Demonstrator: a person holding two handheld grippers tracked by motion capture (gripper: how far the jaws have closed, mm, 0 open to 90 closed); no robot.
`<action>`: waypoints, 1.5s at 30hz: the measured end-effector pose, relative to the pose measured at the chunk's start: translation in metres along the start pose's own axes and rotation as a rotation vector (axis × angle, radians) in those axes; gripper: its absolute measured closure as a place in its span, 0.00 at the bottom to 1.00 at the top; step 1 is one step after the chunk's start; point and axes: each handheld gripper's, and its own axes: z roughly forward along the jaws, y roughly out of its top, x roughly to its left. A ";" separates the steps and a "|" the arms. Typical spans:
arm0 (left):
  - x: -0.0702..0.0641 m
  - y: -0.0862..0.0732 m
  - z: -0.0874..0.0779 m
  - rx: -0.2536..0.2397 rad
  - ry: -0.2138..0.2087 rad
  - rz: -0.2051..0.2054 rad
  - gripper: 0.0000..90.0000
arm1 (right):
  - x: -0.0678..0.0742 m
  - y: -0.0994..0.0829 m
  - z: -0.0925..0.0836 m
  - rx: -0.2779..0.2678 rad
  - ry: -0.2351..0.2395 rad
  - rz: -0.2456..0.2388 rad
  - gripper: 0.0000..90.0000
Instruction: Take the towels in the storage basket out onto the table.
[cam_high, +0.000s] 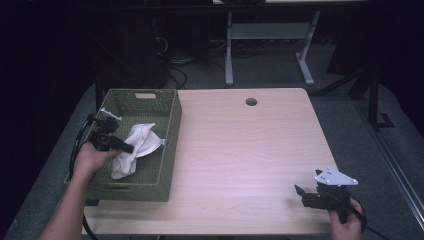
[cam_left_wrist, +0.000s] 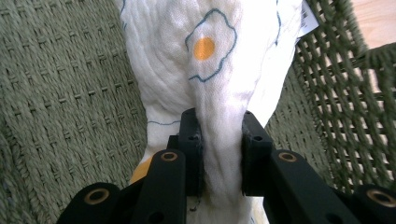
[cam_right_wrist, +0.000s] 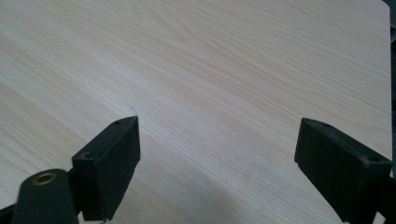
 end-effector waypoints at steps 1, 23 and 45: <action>0.000 0.000 -0.002 -0.011 -0.008 -0.010 0.83 | 0.000 0.000 0.000 -0.001 0.000 0.000 0.15; 0.003 -0.003 -0.029 -0.100 -0.079 -0.023 0.83 | -0.002 0.000 0.003 0.004 -0.005 0.006 0.15; 0.001 -0.005 -0.049 -0.153 -0.119 -0.020 0.83 | -0.002 0.001 0.004 0.007 -0.010 0.014 0.15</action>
